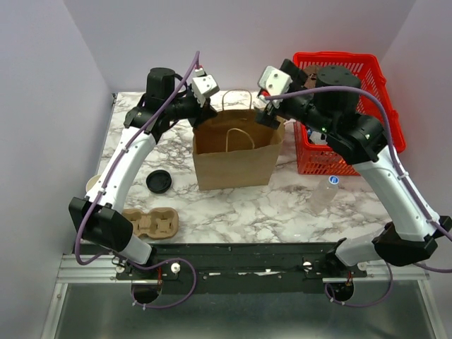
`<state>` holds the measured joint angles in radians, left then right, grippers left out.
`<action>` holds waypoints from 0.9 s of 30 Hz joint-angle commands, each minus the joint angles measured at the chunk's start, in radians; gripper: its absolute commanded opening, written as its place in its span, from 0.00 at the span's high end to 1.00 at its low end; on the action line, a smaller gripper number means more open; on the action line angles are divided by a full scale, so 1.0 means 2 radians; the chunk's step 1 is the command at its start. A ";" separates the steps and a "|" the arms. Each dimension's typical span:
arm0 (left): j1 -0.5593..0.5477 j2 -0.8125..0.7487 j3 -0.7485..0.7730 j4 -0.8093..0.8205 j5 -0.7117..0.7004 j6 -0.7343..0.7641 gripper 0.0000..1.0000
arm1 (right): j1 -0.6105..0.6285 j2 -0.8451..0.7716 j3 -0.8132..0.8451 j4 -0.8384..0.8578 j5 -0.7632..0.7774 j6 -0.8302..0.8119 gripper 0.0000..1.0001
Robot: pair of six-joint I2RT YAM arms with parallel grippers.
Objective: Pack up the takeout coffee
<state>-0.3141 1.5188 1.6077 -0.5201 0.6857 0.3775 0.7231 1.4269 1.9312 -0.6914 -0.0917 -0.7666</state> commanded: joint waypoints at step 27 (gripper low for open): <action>-0.107 -0.285 -0.180 -0.042 -0.071 0.143 1.00 | -0.105 -0.005 -0.142 0.086 0.094 0.121 0.00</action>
<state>-0.4797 1.0321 1.3136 -0.6094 0.6117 0.5972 0.5217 1.4136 1.6527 -0.5224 0.1162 -0.5495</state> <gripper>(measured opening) 0.008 0.995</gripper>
